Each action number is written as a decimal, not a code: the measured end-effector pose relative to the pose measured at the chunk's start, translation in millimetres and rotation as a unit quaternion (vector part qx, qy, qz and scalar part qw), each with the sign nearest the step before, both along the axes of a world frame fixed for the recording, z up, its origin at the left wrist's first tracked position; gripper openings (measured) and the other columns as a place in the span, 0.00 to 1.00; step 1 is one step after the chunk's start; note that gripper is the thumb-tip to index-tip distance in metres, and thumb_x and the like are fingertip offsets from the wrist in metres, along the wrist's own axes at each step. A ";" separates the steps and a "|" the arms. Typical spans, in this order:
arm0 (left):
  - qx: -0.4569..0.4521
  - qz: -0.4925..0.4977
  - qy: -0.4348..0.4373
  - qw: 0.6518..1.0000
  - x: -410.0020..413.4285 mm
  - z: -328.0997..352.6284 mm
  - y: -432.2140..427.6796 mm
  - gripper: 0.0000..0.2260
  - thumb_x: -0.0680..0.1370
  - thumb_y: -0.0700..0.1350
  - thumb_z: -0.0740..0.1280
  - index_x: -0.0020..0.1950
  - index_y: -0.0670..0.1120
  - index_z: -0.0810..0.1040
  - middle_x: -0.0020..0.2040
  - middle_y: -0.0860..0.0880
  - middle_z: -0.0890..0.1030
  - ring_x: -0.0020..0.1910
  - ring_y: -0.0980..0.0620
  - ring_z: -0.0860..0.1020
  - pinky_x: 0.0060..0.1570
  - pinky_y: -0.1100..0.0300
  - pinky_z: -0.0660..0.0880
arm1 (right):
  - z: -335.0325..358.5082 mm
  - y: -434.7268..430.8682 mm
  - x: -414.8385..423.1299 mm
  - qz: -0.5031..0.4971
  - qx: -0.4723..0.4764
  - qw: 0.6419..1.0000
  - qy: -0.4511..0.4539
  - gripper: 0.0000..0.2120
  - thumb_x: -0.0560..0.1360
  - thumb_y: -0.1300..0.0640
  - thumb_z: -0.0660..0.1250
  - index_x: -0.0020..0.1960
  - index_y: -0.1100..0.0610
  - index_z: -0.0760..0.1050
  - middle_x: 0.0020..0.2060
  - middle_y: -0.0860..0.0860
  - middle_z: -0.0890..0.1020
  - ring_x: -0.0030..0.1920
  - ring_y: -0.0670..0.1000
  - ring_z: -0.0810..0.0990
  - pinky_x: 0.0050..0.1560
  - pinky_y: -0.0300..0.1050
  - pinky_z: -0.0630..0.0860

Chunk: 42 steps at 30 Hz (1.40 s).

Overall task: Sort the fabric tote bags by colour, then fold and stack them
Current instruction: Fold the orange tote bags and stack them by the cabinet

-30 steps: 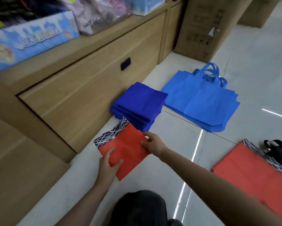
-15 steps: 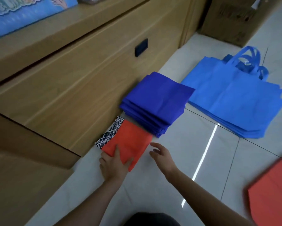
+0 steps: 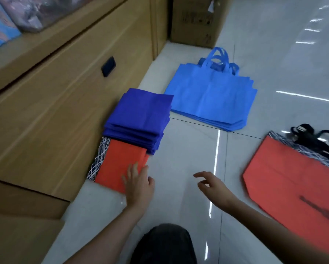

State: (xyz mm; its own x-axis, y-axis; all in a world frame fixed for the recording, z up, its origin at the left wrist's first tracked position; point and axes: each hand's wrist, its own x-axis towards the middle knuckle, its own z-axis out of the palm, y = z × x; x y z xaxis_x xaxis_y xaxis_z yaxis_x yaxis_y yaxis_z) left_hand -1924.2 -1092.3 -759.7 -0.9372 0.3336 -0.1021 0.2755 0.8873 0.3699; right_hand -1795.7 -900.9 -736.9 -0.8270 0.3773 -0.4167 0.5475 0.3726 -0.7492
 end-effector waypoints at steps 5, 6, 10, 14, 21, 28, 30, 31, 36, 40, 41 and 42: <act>0.065 -0.175 -0.065 0.980 44.4 19.8 73.5 0.16 0.77 0.42 0.62 0.64 0.45 0.74 0.68 0.46 0.69 0.67 0.49 0.66 0.66 0.58 0.59 | 7.7 24.6 52.0 -0.067 0.057 0.996 0.005 0.15 0.78 0.62 0.59 0.64 0.55 0.72 0.62 0.50 0.73 0.57 0.49 0.75 0.55 0.40 0.71; 0.068 -0.201 -0.093 0.973 54.7 20.3 86.0 0.16 0.77 0.43 0.61 0.65 0.46 0.73 0.68 0.47 0.69 0.66 0.49 0.67 0.65 0.59 0.60 | 7.6 28.9 63.8 -0.083 0.061 0.995 0.004 0.15 0.78 0.62 0.59 0.64 0.55 0.72 0.62 0.50 0.73 0.57 0.49 0.75 0.56 0.41 0.70; 0.073 -0.276 -0.187 0.940 99.2 15.8 127.3 0.15 0.78 0.43 0.61 0.65 0.46 0.72 0.66 0.47 0.70 0.65 0.49 0.69 0.61 0.62 0.64 | -1.4 49.3 119.0 -0.096 0.126 0.987 -0.037 0.17 0.77 0.63 0.59 0.65 0.59 0.71 0.61 0.54 0.73 0.61 0.54 0.73 0.59 0.41 0.66; 0.067 -0.336 -0.215 0.915 140.5 2.2 162.9 0.18 0.77 0.40 0.62 0.67 0.45 0.71 0.66 0.46 0.69 0.65 0.49 0.69 0.61 0.63 0.63 | -17.3 85.3 179.9 -0.110 0.216 0.966 -0.090 0.19 0.75 0.62 0.61 0.66 0.58 0.70 0.64 0.56 0.71 0.63 0.57 0.70 0.61 0.46 0.68; 0.063 -0.431 -0.144 0.888 171.7 -29.2 203.7 0.24 0.75 0.41 0.66 0.71 0.45 0.66 0.72 0.48 0.65 0.69 0.49 0.66 0.66 0.61 0.61 | -50.5 129.9 241.1 -0.033 0.317 0.928 -0.195 0.26 0.79 0.52 0.59 0.75 0.53 0.57 0.76 0.51 0.55 0.75 0.54 0.56 0.71 0.50 0.58; -0.036 -0.500 -0.096 0.860 169.6 -47.6 209.2 0.32 0.74 0.55 0.68 0.74 0.52 0.60 0.76 0.51 0.58 0.74 0.51 0.56 0.72 0.55 0.53 | -69.2 114.9 247.9 -0.087 0.283 0.943 -0.151 0.19 0.82 0.55 0.51 0.72 0.55 0.64 0.75 0.50 0.61 0.75 0.58 0.57 0.69 0.54 0.60; -0.052 -0.511 -0.048 0.857 169.7 -44.1 209.3 0.31 0.75 0.54 0.67 0.75 0.53 0.59 0.76 0.52 0.57 0.75 0.51 0.53 0.72 0.52 0.49 | -68.1 109.8 249.0 -0.132 0.279 0.945 -0.108 0.19 0.79 0.58 0.50 0.65 0.59 0.70 0.67 0.55 0.72 0.69 0.60 0.66 0.63 0.54 0.65; -0.035 -0.508 -0.027 0.860 169.8 -40.5 209.2 0.29 0.75 0.52 0.67 0.74 0.52 0.60 0.75 0.52 0.59 0.75 0.51 0.53 0.71 0.50 0.48 | -67.0 107.2 250.5 -0.143 0.289 0.944 -0.074 0.18 0.74 0.61 0.51 0.60 0.61 0.72 0.59 0.58 0.77 0.62 0.61 0.72 0.57 0.53 0.68; 0.080 -0.457 0.000 0.886 151.8 -23.8 207.5 0.19 0.71 0.36 0.70 0.62 0.46 0.77 0.66 0.46 0.75 0.67 0.46 0.70 0.68 0.44 0.57 | -52.9 92.6 274.5 -0.099 0.353 0.930 0.005 0.20 0.66 0.66 0.52 0.52 0.61 0.76 0.41 0.56 0.81 0.40 0.59 0.78 0.44 0.50 0.72; 0.163 -0.461 -0.080 0.868 134.2 -7.4 199.5 0.12 0.75 0.33 0.65 0.51 0.48 0.78 0.51 0.49 0.81 0.51 0.47 0.79 0.54 0.54 0.72 | -39.0 97.0 298.7 -0.054 0.389 0.919 0.044 0.12 0.79 0.51 0.55 0.52 0.56 0.74 0.41 0.50 0.82 0.39 0.51 0.78 0.47 0.45 0.75; 0.177 -0.448 -0.088 0.872 130.7 -3.1 197.5 0.10 0.76 0.33 0.64 0.52 0.47 0.78 0.51 0.49 0.81 0.50 0.48 0.78 0.50 0.57 0.71 | -38.1 101.3 305.6 -0.048 0.397 0.916 0.043 0.15 0.79 0.47 0.56 0.54 0.55 0.74 0.43 0.49 0.83 0.41 0.50 0.79 0.50 0.45 0.75; 0.183 -0.433 -0.090 0.878 126.9 -0.1 196.3 0.09 0.77 0.34 0.63 0.53 0.45 0.78 0.51 0.49 0.81 0.50 0.49 0.78 0.48 0.59 0.70 | -35.8 105.4 311.8 -0.061 0.395 0.916 0.037 0.14 0.77 0.48 0.59 0.56 0.56 0.75 0.46 0.50 0.83 0.44 0.51 0.81 0.53 0.46 0.74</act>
State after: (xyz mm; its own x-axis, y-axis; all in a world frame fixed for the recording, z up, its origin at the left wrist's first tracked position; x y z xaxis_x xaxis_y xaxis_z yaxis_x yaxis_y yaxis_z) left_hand -1797.2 -896.0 -759.8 -0.2950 0.9546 0.0413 0.6964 0.1853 0.6933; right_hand -1484.0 -795.5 -772.8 -0.7734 0.6286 0.0816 0.5802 0.7539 -0.3082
